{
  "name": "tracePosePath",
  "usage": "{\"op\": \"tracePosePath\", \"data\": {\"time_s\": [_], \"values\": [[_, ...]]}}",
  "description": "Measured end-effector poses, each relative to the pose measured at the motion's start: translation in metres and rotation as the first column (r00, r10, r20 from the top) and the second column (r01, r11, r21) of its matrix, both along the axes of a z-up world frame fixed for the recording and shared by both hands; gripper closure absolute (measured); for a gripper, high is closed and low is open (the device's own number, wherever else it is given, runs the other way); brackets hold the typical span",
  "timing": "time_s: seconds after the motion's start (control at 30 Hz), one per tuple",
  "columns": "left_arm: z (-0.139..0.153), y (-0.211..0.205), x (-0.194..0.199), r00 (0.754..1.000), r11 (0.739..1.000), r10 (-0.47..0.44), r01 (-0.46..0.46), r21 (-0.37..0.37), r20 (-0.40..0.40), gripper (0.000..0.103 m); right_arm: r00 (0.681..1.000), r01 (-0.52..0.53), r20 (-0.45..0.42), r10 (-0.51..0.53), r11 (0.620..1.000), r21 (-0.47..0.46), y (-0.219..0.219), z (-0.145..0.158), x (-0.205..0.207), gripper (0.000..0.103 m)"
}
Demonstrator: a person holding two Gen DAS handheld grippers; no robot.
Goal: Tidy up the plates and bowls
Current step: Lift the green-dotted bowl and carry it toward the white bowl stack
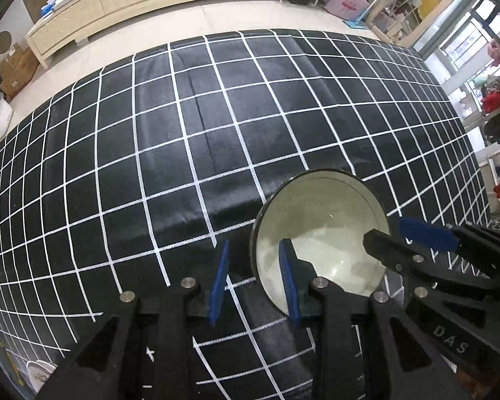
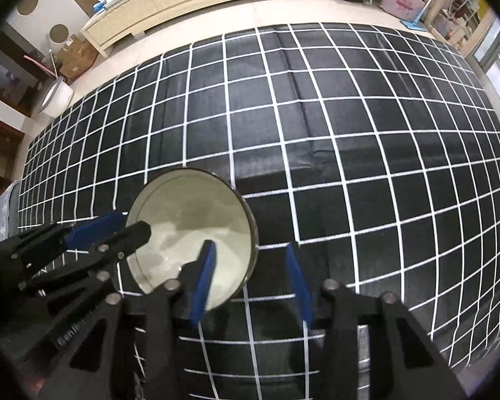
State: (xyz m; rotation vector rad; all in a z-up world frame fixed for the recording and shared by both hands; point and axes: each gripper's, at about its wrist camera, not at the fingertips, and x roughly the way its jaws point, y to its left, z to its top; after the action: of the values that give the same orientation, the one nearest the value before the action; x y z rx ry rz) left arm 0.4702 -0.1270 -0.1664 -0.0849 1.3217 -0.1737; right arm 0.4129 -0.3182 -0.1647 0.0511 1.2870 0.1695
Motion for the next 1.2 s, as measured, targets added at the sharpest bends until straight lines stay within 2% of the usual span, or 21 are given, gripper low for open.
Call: {"op": "tracePosePath", "data": {"time_s": [0.07, 0.13, 0.2, 0.43, 0.87, 1.07, 1.2], "values": [[-0.006, -0.001, 0.001, 1.0, 1.0, 0.002, -0.002, -0.002, -0.013, 0.084, 1.0, 0.009, -0.019, -0.009, 1.0, -0.015, 0.001, -0.006, 0.002, 0.078], [-0.012, 0.0, 0.002, 1.0, 1.0, 0.0, 0.0, 0.009, -0.02, 0.089, 0.999, 0.02, -0.037, -0.019, 1.0, 0.008, 0.001, -0.01, 0.001, 0.086], [-0.014, 0.001, 0.001, 1.0, 1.0, -0.008, 0.009, 0.007, -0.022, 0.093, 0.999, 0.034, -0.026, -0.034, 0.999, -0.015, -0.001, -0.011, 0.0, 0.091], [-0.02, 0.007, -0.012, 0.999, 0.999, -0.023, 0.024, 0.037, -0.035, 0.096, 1.0, 0.003, -0.017, -0.005, 0.996, -0.091, 0.016, -0.012, -0.009, 0.091], [-0.04, 0.085, -0.066, 0.996, 0.998, 0.024, -0.019, 0.057, -0.082, 0.096, 0.991, -0.131, -0.026, 0.13, 0.99, -0.059, 0.085, -0.014, -0.054, 0.09], [-0.053, 0.116, -0.107, 0.995, 0.996, 0.041, -0.034, 0.078, -0.093, 0.096, 0.985, -0.168, -0.04, 0.166, 0.984, -0.059, 0.116, -0.015, -0.088, 0.09], [-0.062, 0.138, -0.143, 0.993, 0.995, 0.061, -0.052, 0.083, -0.102, 0.096, 0.98, -0.195, -0.043, 0.192, 0.979, -0.064, 0.148, -0.016, -0.14, 0.09]]}}
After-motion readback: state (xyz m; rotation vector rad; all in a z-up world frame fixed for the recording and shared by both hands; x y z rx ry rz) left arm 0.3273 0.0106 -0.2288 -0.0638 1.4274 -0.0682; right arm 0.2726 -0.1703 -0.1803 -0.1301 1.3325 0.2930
